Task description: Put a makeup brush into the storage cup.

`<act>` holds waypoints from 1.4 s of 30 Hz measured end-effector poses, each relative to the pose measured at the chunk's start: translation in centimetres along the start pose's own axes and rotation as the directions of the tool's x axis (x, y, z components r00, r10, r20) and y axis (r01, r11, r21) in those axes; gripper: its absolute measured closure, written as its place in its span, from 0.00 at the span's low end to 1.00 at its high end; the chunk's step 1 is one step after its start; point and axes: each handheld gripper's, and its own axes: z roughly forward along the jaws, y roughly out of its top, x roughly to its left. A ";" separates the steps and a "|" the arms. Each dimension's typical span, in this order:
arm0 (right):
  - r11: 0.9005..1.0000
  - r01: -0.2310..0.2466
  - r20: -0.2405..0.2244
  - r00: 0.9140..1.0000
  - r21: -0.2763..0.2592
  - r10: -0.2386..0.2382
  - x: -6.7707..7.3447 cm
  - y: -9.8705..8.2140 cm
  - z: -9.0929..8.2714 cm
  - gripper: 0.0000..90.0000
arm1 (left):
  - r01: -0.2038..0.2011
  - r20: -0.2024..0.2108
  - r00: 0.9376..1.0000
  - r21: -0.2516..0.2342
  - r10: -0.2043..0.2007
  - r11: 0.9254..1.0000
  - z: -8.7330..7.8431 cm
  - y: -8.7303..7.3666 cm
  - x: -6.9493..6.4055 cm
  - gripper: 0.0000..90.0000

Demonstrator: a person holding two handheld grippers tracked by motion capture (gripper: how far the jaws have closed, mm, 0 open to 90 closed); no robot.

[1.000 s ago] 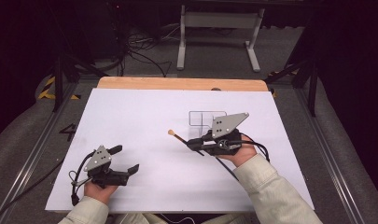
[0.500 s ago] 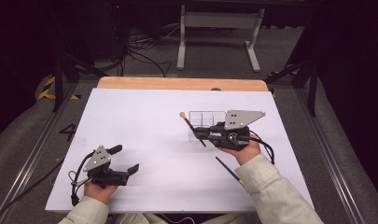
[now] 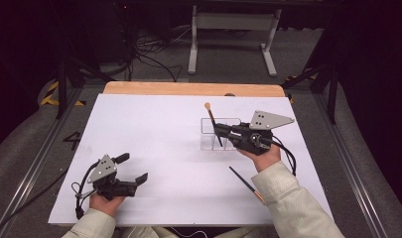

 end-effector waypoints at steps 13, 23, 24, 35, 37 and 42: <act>0.995 -0.059 0.117 0.991 -0.082 0.068 -1.1 -0.3 -0.2 0.92 | -0.006 -0.004 1.000 0.020 0.006 1.000 0.0 0.0 0.0 0.03; 0.988 -0.089 0.197 0.974 -0.124 0.113 -2.4 -1.1 -0.2 0.92 | -0.007 -0.005 1.000 0.027 0.007 1.000 0.1 0.0 0.0 0.03; 0.988 -0.093 0.202 0.972 -0.126 0.117 -2.5 -1.2 -0.2 0.92 | -0.006 -0.006 1.000 0.027 0.006 1.000 0.1 0.0 0.0 0.04; 0.981 -0.108 0.272 0.951 -0.164 0.150 -3.7 -2.0 -0.2 0.92 | -0.006 -0.005 1.000 0.027 0.006 1.000 0.1 0.0 0.0 0.04; 0.978 -0.117 0.280 0.946 -0.171 0.162 -3.9 -2.2 -0.1 0.92 | -0.006 -0.008 1.000 0.027 0.006 1.000 0.1 0.0 0.0 0.04; 0.978 -0.113 0.293 0.942 -0.177 0.162 -3.9 -2.4 0.3 0.92 | -0.003 -0.005 1.000 0.028 0.003 1.000 0.1 0.0 0.0 0.04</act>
